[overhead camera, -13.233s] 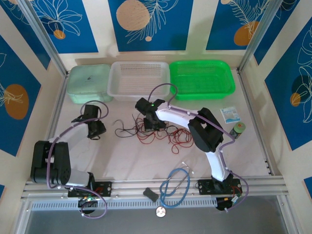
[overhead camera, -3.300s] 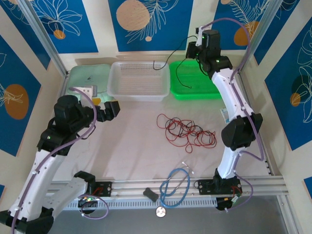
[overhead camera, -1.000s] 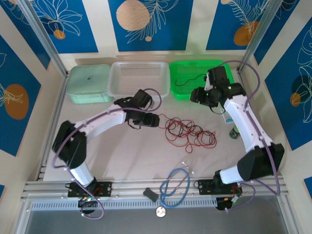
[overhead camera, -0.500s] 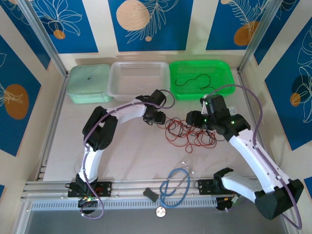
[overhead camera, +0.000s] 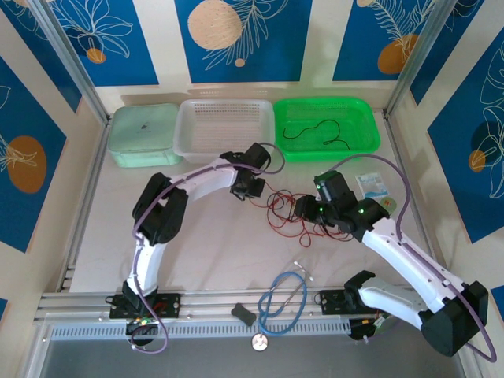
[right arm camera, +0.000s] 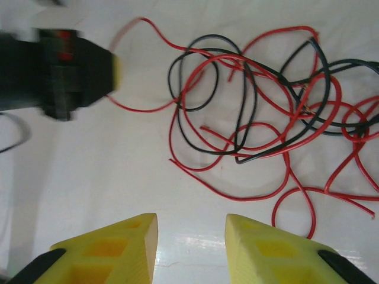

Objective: Untangle the cables
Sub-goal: Untie the cable from multiple cables.

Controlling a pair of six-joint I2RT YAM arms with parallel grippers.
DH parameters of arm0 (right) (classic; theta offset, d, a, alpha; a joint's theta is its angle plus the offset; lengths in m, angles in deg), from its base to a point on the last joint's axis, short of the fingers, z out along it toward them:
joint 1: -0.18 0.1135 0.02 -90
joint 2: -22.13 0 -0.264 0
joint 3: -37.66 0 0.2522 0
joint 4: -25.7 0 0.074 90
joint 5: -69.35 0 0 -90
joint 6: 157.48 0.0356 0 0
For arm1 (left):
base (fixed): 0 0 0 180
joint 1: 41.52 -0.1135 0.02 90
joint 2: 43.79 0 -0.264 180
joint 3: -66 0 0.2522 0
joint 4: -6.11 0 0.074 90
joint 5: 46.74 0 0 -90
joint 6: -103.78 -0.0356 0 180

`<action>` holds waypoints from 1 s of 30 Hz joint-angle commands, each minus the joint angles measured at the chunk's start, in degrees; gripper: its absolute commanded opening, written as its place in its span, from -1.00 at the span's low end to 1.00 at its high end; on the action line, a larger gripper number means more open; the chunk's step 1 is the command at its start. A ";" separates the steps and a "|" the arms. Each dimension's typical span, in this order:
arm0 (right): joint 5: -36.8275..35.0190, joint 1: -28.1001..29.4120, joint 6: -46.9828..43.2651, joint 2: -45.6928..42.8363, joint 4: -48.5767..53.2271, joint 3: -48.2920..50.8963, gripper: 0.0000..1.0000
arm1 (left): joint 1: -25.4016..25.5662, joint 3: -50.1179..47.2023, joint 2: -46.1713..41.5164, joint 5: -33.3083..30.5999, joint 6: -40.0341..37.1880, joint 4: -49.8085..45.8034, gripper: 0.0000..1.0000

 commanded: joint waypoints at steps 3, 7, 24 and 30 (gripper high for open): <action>-3.47 -0.32 6.40 3.38 -4.26 1.77 -0.31 | 1.73 9.87 -12.56 -4.51 -5.97 -9.28 -1.00; -2.23 -1.70 8.04 8.63 -7.79 0.63 -0.35 | 1.89 15.10 -16.55 -5.61 -8.54 -13.94 -1.00; 8.57 -3.58 15.97 25.27 -23.20 -9.17 -0.15 | 1.88 18.97 -20.99 -6.43 -11.04 -16.31 -1.00; 7.69 -1.67 19.13 32.39 -25.83 -10.17 -0.16 | 1.92 20.74 -22.34 -5.95 -11.23 -16.74 -1.00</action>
